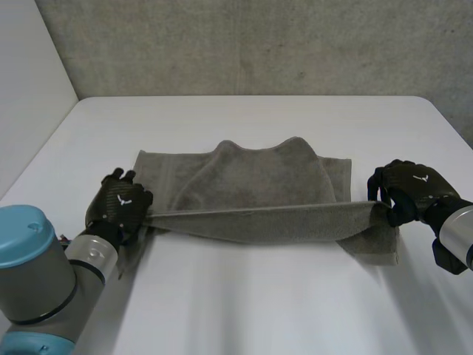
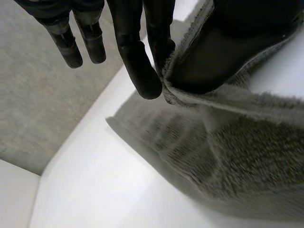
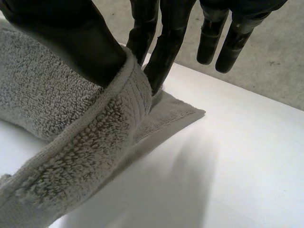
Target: Fold the towel.
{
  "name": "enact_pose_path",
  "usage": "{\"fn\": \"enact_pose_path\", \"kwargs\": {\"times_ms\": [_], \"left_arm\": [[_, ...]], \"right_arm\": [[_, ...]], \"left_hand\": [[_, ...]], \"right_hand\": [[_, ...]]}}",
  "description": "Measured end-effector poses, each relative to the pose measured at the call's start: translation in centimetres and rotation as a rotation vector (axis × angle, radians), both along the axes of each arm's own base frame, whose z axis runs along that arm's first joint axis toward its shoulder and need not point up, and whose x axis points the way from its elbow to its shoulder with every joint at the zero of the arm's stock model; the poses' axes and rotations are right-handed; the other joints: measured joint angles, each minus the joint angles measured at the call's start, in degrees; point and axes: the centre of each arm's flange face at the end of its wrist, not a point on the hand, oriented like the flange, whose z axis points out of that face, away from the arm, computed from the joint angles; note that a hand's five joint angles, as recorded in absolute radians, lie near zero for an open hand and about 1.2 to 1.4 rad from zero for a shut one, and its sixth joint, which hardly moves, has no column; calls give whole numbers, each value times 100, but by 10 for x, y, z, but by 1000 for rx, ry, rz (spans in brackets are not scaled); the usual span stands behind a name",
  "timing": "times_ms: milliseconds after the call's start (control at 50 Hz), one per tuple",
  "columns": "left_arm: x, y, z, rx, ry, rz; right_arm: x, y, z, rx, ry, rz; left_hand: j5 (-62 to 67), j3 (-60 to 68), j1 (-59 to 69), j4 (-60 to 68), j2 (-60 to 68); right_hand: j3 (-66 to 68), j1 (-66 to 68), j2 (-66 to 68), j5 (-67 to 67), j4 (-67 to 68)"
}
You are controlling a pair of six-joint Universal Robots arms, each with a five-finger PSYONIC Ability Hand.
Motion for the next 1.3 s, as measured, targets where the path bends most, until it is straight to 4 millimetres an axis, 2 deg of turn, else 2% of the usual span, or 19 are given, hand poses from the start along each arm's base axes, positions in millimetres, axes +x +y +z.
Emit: {"fn": "enact_pose_path", "kwargs": {"times_ms": [60, 220, 280, 360, 440, 460, 520, 580, 660, 700, 860, 1020, 1120, 1160, 1200, 1240, 1300], "left_arm": [[0, 1, 8, -25, 16, -1], [5, -7, 19, -62, 60, 25], [10, -12, 20, -64, 65, 47], [16, -19, 19, -65, 66, 72], [21, -26, 19, -66, 65, 94], [23, -27, 18, -64, 63, 100], [25, -30, 15, -56, 59, 108], [26, -32, 8, -37, 51, 112], [25, -31, -6, 5, 36, 108], [24, -30, -12, 25, 29, 104], [19, -26, -28, 74, 13, 90], [13, -19, -28, 80, 17, 72], [7, -11, -27, 80, 17, 47], [4, -8, -25, 77, 18, 36], [0, -4, -22, 69, 21, 18], [-3, 0, -18, 60, 24, 3], [-6, 6, -11, 46, 27, -18]], "right_arm": [[1, 0, -5, 15, 8, 6], [4, -1, -38, 141, 27, 15], [7, 0, -46, 176, 30, 25], [11, 3, -53, 211, 33, 39], [12, 4, -55, 227, 37, 46], [12, 4, -54, 225, 39, 49], [12, 3, -52, 211, 47, 53], [11, 1, -46, 177, 52, 55], [10, 0, -34, 110, 48, 48], [8, -2, -28, 82, 46, 41], [-1, -7, -17, 34, 40, 5], [-11, -15, -14, 24, 40, -30], [-24, -22, -3, -10, 34, -71], [-27, -23, 1, -25, 33, -84], [-31, -24, 7, -43, 33, -97], [-32, -24, 12, -53, 33, -100], [-32, -20, 20, -61, 34, -92]], "left_hand": [[31, 0, 0, 0, 0], [79, 0, 0, 0, 0], [79, 0, 0, 0, 0], [79, 0, 1, 0, 0], [79, 0, 13, 0, 0], [79, 0, 13, 0, 0], [79, 0, 13, 0, 0], [-112, 0, -102, 0, -220], [-2266, 0, -2153, 0, -2486], [-2850, 0, -2711, 0, -2977], [-3254, 0, -2997, 0, -3281], [-3246, 0, -2997, 0, -3281], [-3199, 0, -2994, 0, -3280], [-2709, 0, -2494, 0, -2789], [-941, 0, -794, 0, -1057], [-85, 0, 27, 0, -139], [-2, 0, 30, 0, -7]], "right_hand": [[0, -64, -46, -76, 0], [0, -2717, -2532, -2796, 0], [0, -3098, -2903, -3241, 0], [0, -3049, -2878, -3171, 0], [0, -1481, -1394, -1612, 0], [0, -806, -649, -885, 0], [0, -49, 33, -78, 0], [0, -49, 33, -73, 0], [0, -49, 33, -73, 0], [0, -49, 33, -73, 0], [0, -49, 33, -73, 0], [0, -33, 54, -73, 0], [0, -26, 54, -73, 0], [0, -26, 54, -73, 0], [0, -26, 54, -73, 0], [0, -25, 54, -73, 0], [0, -22, 54, -61, 0]]}}
